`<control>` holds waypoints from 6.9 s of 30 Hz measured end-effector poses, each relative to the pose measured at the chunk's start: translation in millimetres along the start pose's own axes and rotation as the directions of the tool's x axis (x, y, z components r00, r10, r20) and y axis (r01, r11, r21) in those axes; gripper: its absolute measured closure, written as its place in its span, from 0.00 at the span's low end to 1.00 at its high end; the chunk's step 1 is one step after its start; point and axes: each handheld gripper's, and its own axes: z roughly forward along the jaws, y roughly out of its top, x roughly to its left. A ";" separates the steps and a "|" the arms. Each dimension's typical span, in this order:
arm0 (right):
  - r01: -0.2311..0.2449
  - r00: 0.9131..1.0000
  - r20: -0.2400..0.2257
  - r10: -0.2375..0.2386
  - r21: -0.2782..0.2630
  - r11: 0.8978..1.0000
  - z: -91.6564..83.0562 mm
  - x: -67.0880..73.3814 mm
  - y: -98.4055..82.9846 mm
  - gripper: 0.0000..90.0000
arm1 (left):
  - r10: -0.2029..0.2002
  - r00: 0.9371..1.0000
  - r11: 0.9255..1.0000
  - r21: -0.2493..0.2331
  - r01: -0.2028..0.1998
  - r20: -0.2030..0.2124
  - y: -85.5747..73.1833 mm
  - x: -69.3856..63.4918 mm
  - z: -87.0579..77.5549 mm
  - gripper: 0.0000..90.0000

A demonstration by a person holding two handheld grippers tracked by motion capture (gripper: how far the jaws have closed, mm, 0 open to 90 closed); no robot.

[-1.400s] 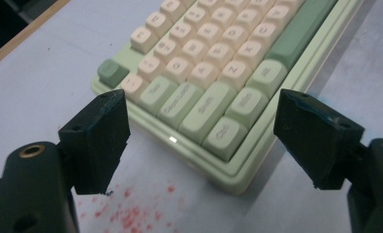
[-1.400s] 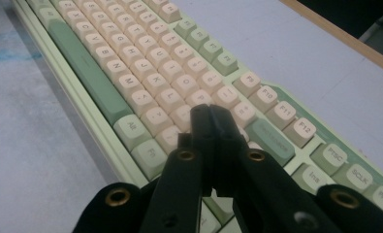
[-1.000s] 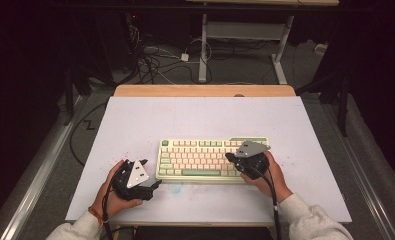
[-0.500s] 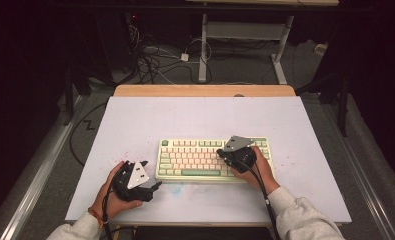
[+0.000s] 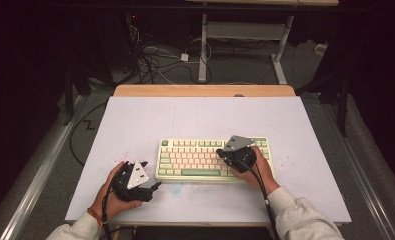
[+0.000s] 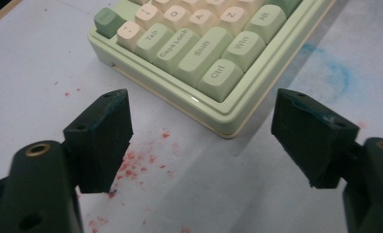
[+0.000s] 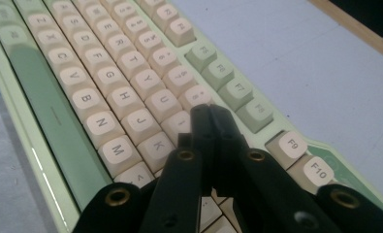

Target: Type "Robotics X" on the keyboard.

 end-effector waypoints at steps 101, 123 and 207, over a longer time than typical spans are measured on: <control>-0.028 0.984 0.174 0.046 -0.103 0.994 -80.4 27.0 -79.1 0.23 | 0.068 0.952 0.996 0.030 -0.080 0.298 114.8 -24.6 85.4 0.97; -0.033 0.983 0.174 0.052 -0.111 0.993 -82.7 25.0 -79.1 0.23 | 0.100 0.974 0.994 -0.070 -0.088 0.204 109.4 -12.3 53.0 0.81; -0.029 1.000 0.004 0.029 0.029 0.999 10.6 1.1 -1.5 1.00 | 0.032 0.999 0.999 0.016 -0.032 0.008 -1.1 -7.5 -1.8 0.22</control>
